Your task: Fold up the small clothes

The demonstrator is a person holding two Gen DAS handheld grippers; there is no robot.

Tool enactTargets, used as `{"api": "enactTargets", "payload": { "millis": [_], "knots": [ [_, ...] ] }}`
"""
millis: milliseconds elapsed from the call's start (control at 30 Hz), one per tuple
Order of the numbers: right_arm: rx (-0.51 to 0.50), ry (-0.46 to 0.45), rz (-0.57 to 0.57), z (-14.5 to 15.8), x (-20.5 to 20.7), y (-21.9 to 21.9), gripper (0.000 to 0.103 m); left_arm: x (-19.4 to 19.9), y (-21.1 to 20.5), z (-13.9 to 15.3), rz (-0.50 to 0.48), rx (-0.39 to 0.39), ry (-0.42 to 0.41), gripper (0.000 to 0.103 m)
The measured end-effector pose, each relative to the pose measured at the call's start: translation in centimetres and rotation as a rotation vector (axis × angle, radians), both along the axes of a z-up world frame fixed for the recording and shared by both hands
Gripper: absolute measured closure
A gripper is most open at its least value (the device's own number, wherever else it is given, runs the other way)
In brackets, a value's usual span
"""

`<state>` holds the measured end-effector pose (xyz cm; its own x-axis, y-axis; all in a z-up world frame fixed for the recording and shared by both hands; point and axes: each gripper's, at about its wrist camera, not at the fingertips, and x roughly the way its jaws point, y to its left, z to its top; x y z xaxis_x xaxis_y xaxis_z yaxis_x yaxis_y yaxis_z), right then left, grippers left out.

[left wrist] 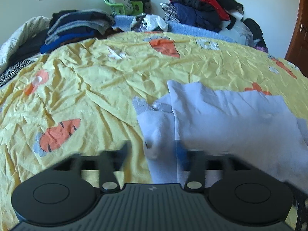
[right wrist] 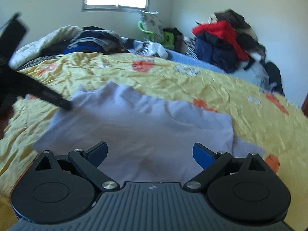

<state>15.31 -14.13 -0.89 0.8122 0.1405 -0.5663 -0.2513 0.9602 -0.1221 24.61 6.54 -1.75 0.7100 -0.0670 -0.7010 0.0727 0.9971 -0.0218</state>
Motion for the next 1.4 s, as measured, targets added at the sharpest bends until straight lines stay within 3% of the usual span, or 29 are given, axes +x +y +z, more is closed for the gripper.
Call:
{"api": "enactTargets", "payload": {
  "millis": [33,133,367,733,833,933,1200,1400],
  "knots": [
    [-0.012,-0.010,0.014,0.1,-0.5,0.5,0.006,-0.2,0.0,0.2,0.007,0.007,-0.027,0.023],
    [-0.044,-0.036,0.045,0.3,-1.6,1.8,0.005,-0.4,-0.2,0.4,-0.002,0.048,-0.054,0.023],
    [-0.089,-0.070,0.091,0.2,-3.8,4.0,0.003,-0.1,0.3,0.0,0.016,0.042,-0.030,0.023],
    [-0.075,-0.008,0.078,-1.3,-4.8,4.1,0.001,-0.4,0.3,-0.7,0.027,0.057,-0.030,0.023],
    [-0.055,0.026,0.089,-1.7,-4.9,4.0,0.001,-0.2,0.8,-1.1,0.021,0.020,-0.007,0.023],
    [-0.069,0.031,0.084,-2.0,-5.0,4.0,0.001,0.0,1.8,-1.6,-0.001,-0.067,0.036,0.022],
    [-0.219,-0.048,0.093,-2.9,-6.3,6.1,0.001,0.7,4.8,-2.2,-0.019,-0.299,0.109,0.021],
    [-0.229,-0.031,0.096,-3.7,-6.3,6.8,0.001,0.5,3.9,-2.2,-0.004,-0.241,0.093,0.021]
  ]
}}
